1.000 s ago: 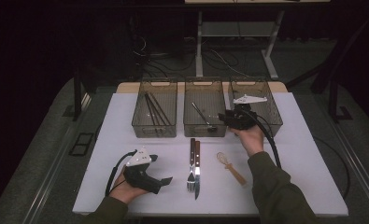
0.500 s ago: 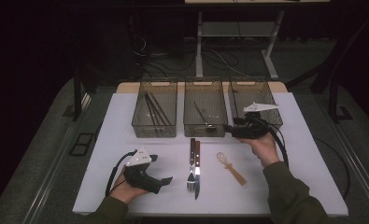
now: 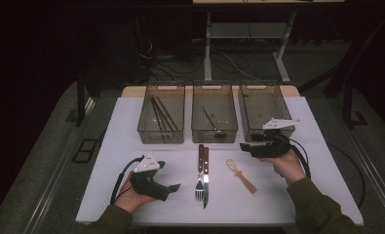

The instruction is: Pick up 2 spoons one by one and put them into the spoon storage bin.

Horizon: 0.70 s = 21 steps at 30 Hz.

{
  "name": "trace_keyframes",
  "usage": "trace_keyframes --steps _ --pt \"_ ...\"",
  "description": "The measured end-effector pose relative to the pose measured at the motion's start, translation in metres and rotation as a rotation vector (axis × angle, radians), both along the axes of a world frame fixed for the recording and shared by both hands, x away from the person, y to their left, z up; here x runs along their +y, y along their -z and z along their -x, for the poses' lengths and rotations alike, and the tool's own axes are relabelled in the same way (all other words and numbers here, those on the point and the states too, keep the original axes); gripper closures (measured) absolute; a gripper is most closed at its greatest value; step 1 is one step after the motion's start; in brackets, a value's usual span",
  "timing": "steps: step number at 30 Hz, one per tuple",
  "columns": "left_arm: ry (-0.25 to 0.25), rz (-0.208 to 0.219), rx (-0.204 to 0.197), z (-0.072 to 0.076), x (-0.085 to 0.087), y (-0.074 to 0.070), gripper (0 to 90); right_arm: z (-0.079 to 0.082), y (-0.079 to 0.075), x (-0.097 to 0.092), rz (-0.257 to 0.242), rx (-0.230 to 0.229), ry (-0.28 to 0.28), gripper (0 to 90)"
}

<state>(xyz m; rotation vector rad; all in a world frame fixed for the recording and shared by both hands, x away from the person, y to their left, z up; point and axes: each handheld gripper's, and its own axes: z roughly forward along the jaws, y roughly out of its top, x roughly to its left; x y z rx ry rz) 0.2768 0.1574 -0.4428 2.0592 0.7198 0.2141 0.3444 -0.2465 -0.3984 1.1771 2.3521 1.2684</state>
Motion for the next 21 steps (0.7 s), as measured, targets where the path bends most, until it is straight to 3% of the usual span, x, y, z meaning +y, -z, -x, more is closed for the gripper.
trace_keyframes --steps 6,10,21 --pt "0.001 0.002 0.007 0.003 -0.001 0.000 0.9 0.015 0.006 -0.011 0.000 0.014 -0.022 33.1" --pt "0.004 0.009 0.007 0.004 -0.002 -0.001 0.9 0.025 0.010 -0.019 -0.007 0.001 -0.026 31.8" --pt "-0.005 0.018 0.008 0.005 -0.001 -0.002 0.9 0.049 0.014 -0.025 -0.004 0.081 -0.081 31.2"
